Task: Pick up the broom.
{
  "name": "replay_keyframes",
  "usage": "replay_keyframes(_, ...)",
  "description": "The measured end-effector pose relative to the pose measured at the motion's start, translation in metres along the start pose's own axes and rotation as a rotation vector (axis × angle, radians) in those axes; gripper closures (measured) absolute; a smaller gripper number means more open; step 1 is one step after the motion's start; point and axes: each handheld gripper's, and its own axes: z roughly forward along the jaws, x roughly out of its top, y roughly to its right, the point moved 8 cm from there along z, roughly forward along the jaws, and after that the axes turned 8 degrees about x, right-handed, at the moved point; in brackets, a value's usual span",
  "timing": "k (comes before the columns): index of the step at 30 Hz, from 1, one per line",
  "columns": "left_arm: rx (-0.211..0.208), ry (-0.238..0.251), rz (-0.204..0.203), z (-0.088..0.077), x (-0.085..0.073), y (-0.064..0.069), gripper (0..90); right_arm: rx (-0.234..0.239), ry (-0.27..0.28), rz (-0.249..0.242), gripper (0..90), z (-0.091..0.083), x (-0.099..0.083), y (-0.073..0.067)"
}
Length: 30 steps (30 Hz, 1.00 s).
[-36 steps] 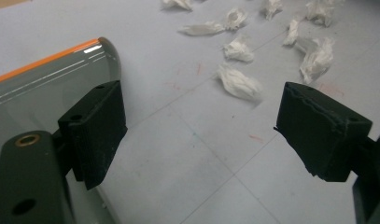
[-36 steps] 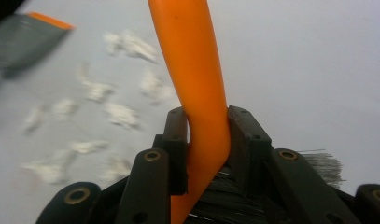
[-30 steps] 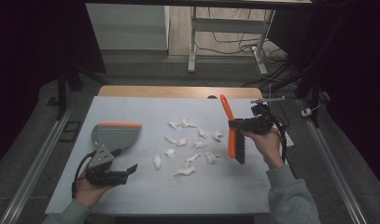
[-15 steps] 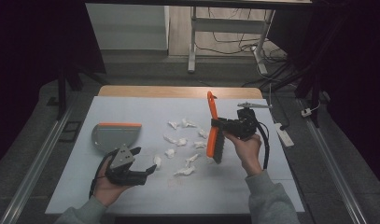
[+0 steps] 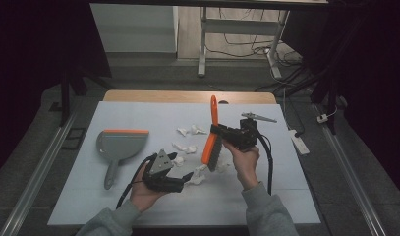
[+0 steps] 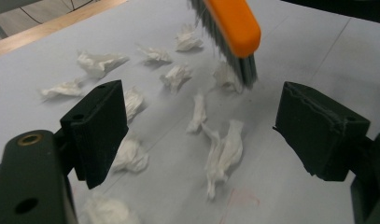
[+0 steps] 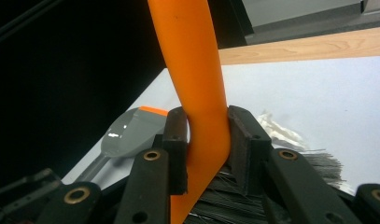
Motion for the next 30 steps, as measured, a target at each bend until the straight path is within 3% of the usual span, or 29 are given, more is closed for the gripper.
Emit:
replay_keyframes(3,0.003,0.002,-0.006,0.007,0.002,0.002,18.3,0.004,-0.003,-0.008,69.2,0.005,-0.004,-0.003)
replay_keyframes(14,0.041,0.030,-0.002,0.032,0.007,0.008,22.7,0.050,0.034,0.049,69.2,0.021,-0.017,-0.009)
replay_keyframes(25,0.084,0.076,0.000,0.040,0.007,0.005,39.9,0.102,0.153,0.137,69.2,0.021,-0.017,-0.017)
replay_keyframes(28,0.087,0.090,0.004,0.039,0.008,0.004,44.9,0.101,0.161,0.139,69.2,0.021,-0.017,-0.018)
replay_keyframes(30,0.081,0.104,0.009,0.037,0.009,0.003,54.3,0.107,0.169,0.141,69.2,0.021,-0.016,-0.021)
